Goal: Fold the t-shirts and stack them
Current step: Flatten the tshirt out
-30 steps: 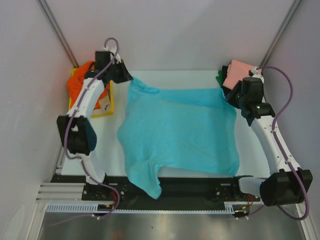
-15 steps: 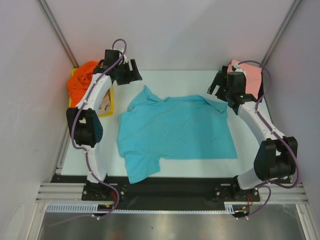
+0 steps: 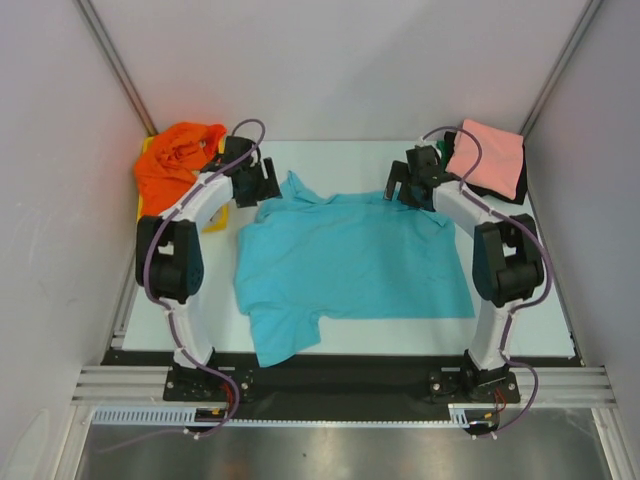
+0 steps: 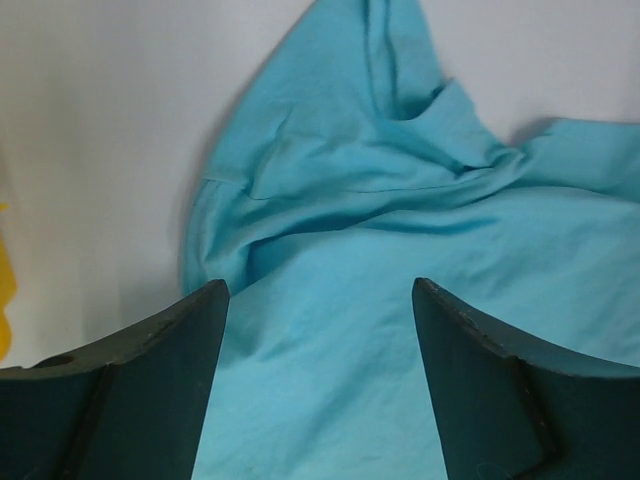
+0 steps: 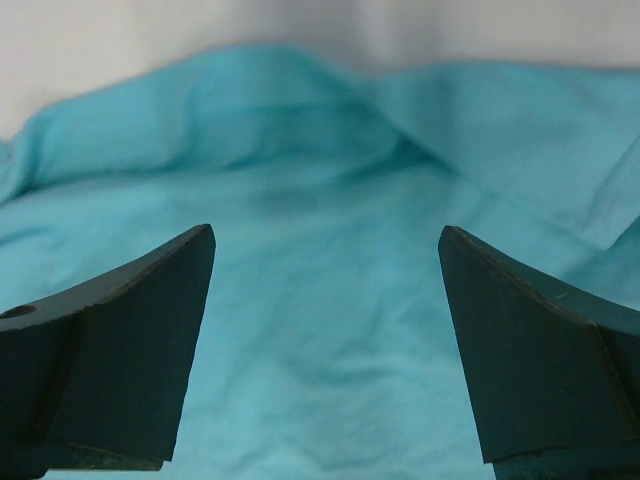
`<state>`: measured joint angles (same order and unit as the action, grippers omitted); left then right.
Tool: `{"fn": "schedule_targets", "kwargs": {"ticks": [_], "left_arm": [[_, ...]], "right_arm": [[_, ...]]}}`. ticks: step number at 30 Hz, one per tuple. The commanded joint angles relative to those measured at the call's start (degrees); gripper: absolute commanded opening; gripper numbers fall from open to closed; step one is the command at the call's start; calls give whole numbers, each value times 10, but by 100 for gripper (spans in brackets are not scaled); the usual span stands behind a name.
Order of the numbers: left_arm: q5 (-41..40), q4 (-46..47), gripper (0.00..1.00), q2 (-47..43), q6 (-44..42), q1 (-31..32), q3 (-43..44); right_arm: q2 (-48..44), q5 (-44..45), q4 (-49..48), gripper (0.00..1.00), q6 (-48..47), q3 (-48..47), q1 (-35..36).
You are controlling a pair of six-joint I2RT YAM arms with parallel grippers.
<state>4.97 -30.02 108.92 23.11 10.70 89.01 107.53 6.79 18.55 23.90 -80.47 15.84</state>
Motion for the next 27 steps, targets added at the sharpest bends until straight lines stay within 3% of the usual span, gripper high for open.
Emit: {"fn": "schedule_targets", "kwargs": {"ticks": [1, 3, 8, 14, 19, 24, 27], "left_arm": [[-11, 10, 78, 29, 18, 0, 3], [-8, 15, 77, 17, 22, -1, -15], [-43, -20, 77, -139, 11, 16, -111], [-112, -113, 79, -309, -34, 49, -169], [-144, -136, 79, -375, -90, 55, -230], [-143, -68, 79, -447, -97, 55, -337], [-146, -72, 79, -446, -97, 54, -336]], "right_arm": [[46, 71, 52, 97, -25, -73, -12], [58, 112, 66, 95, -32, -82, -16], [52, 143, 64, 79, -39, -50, -48], [29, 82, 21, 68, -18, 17, -96], [38, 48, 9, 65, -10, 35, -126], [44, 24, -16, 60, -5, 37, -129], [47, 24, -14, 58, -5, 35, -128]]}}
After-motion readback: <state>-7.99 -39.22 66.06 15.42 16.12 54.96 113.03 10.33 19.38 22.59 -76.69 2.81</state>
